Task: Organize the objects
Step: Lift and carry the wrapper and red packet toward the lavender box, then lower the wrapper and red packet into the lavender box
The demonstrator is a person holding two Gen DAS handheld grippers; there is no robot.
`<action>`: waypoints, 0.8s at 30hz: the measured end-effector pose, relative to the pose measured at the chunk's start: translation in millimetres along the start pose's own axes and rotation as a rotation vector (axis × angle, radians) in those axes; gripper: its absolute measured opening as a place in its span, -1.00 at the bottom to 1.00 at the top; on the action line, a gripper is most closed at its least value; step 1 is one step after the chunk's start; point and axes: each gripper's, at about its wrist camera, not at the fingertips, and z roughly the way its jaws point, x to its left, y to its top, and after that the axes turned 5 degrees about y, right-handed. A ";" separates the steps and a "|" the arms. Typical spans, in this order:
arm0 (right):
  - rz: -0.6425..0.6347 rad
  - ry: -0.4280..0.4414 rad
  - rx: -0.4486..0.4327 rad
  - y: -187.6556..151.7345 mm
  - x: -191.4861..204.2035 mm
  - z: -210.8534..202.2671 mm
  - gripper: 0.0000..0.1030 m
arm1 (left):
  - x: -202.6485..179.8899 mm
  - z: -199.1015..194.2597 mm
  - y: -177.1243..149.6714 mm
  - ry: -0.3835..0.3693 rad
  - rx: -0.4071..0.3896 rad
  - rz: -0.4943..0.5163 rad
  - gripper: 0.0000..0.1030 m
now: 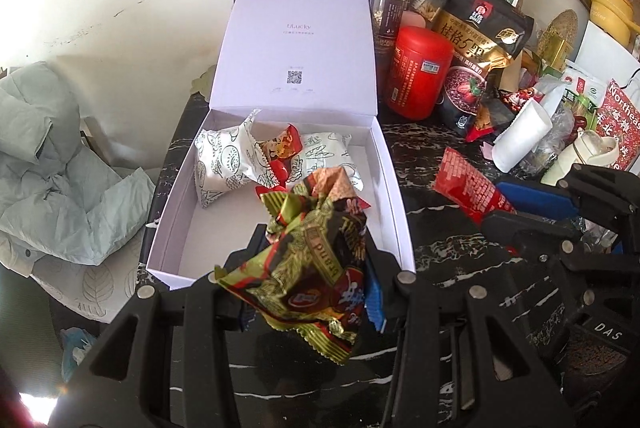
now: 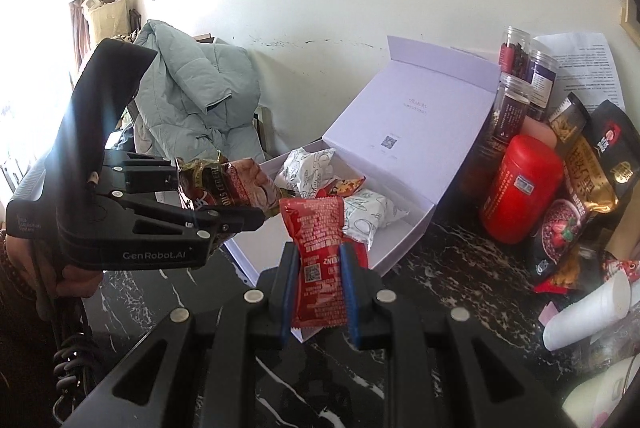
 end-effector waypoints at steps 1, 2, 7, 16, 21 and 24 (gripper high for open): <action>0.001 0.003 0.001 1.4 -2.8 4.1 -0.60 | 0.5 4.3 2.1 0.002 0.002 0.002 -0.22; 0.003 0.006 0.004 3.1 -6.1 8.7 -0.60 | 1.4 8.4 4.3 0.003 0.004 0.004 -0.22; 0.013 0.008 0.011 12.6 -22.0 31.6 -0.60 | 9.0 28.3 17.9 0.006 0.013 0.002 -0.22; 0.018 0.006 -0.007 39.8 -47.4 58.3 -0.60 | 18.3 56.2 51.4 0.002 -0.003 -0.009 -0.22; 0.009 0.014 -0.033 60.8 -57.4 68.6 -0.60 | 23.5 72.0 69.7 -0.006 -0.004 -0.024 -0.22; -0.008 0.017 -0.044 73.5 -59.6 74.1 -0.60 | 26.5 80.5 80.9 -0.004 -0.008 -0.032 -0.22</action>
